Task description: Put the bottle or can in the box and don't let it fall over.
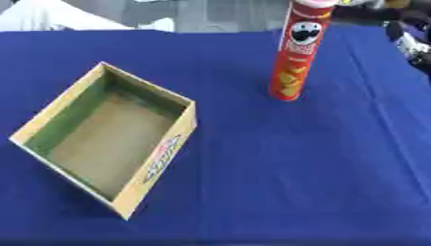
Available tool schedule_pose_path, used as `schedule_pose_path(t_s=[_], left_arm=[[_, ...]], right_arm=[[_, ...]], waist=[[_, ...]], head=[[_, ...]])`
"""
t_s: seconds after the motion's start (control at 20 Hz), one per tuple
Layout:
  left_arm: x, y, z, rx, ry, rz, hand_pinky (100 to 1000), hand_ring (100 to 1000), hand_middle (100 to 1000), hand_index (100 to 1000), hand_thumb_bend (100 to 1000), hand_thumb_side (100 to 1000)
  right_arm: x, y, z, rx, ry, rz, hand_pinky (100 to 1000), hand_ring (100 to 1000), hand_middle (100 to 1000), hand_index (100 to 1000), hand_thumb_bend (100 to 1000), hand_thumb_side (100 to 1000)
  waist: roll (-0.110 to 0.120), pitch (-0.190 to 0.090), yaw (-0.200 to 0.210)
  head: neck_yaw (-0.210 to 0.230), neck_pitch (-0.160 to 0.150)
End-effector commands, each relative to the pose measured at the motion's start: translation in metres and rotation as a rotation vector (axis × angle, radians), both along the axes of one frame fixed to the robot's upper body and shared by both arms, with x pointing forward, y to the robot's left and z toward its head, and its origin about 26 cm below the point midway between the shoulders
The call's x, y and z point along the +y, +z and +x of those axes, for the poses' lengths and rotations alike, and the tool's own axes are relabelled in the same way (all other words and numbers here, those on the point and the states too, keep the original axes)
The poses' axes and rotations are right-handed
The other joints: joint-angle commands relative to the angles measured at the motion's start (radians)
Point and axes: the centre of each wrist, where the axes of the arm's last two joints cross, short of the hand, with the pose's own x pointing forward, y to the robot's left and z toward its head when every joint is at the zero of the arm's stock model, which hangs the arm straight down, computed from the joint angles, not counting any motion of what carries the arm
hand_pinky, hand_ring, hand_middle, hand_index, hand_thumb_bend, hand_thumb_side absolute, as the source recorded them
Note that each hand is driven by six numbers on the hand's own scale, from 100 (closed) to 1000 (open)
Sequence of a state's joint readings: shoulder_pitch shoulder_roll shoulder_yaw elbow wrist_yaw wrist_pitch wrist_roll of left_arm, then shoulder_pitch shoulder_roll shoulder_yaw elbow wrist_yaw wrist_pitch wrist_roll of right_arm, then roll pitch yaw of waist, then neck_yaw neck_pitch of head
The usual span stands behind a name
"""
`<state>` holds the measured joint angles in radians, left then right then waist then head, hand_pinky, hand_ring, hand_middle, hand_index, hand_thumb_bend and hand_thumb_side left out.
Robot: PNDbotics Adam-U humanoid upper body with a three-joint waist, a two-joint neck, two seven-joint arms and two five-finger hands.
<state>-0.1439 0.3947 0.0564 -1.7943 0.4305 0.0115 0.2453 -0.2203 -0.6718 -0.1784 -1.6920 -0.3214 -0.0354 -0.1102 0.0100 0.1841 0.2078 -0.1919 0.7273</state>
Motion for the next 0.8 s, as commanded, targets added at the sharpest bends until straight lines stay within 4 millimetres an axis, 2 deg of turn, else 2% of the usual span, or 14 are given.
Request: schedule_pose_path(t_s=[0.05,0.5,0.8], left_arm=[[0.0037,0.0095,-0.0006,-0.028,0.005,0.027,734,915,892,854,514,904],[0.0038,0.0094,-0.0007,-0.028,0.006,0.026,734,917,893,855,514,904],[0.0037,0.0096,-0.0006,-0.028,0.006,0.026,735,918,893,855,513,905]], right_arm=[[-0.0046,0.0125,-0.0004,-0.027,-0.008,-0.023,845,963,1000,874,383,335],[-0.0046,0.0112,-0.0001,-0.021,-0.005,-0.024,845,966,1000,876,389,332],[-0.0045,0.0110,0.0006,0.001,0.008,-0.050,853,982,1000,896,428,286]], waist=[[-0.001,-0.018,-0.001],[-0.001,-0.017,-0.001],[-0.002,-0.017,0.001]], head=[[0.000,-0.008],[-0.013,-0.010],[-0.017,-0.018]])
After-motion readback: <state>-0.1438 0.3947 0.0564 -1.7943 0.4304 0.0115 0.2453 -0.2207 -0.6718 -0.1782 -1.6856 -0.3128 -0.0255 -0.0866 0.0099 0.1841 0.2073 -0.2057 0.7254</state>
